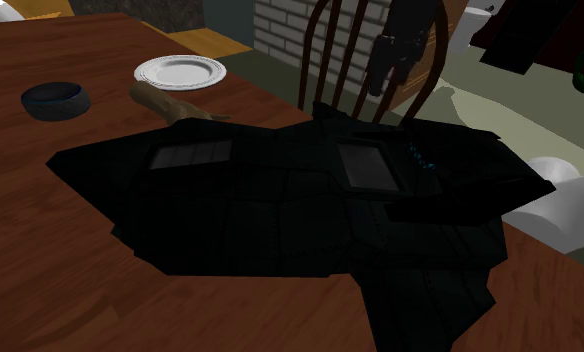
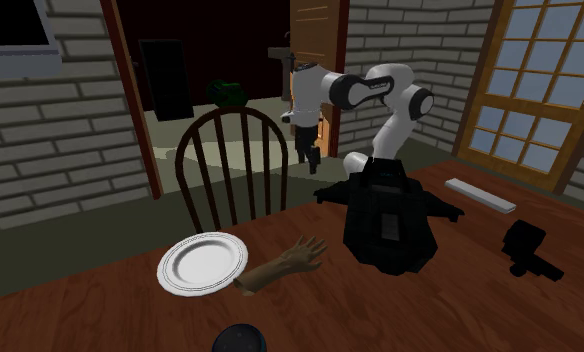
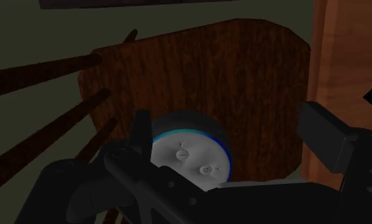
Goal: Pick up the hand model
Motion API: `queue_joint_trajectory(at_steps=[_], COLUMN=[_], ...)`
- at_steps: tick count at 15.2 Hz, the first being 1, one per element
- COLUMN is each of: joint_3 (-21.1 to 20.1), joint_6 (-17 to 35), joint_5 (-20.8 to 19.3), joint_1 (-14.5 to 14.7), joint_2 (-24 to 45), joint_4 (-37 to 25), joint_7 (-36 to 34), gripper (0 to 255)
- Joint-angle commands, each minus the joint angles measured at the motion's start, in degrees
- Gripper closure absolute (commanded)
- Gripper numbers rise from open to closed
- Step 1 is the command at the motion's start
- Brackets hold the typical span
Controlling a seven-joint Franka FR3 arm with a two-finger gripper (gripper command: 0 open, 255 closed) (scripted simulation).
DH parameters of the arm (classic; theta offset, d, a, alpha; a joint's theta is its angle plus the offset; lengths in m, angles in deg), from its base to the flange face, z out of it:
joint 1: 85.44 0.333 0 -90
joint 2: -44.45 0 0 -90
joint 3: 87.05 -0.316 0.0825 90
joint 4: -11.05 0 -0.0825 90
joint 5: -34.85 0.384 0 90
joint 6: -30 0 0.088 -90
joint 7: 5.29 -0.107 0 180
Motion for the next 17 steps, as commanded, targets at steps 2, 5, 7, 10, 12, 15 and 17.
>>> queue_joint_trajectory(at_steps=[2, 5, 7, 10, 12, 15, 17], joint_3=[-3.3, -6.4, -8.4, -11.4, -13.4, -16.2, -18.0], joint_6=[2.0, 3.8, 4.9, 6.2, 6.9, 7.5, 7.6], joint_5=[1.5, 2.4, 2.6, 2.4, 1.8, 0.2, -1.4], joint_1=[0.6, 1.1, 1.4, 1.7, 2.0, 2.4, 3.0], joint_2=[4.7, 9.3, 12.6, 17.9, 21.6, 27.6, 31.9], joint_4=[-3.2, -6.7, -9.3, -13.7, -17.1, -22.6, -26.8], joint_7=[-3.8, -7.4, -9.9, -13.8, -16.5, -20.6, -23.5], gripper=[0, 0, 0, 0, 0, 0, 0])
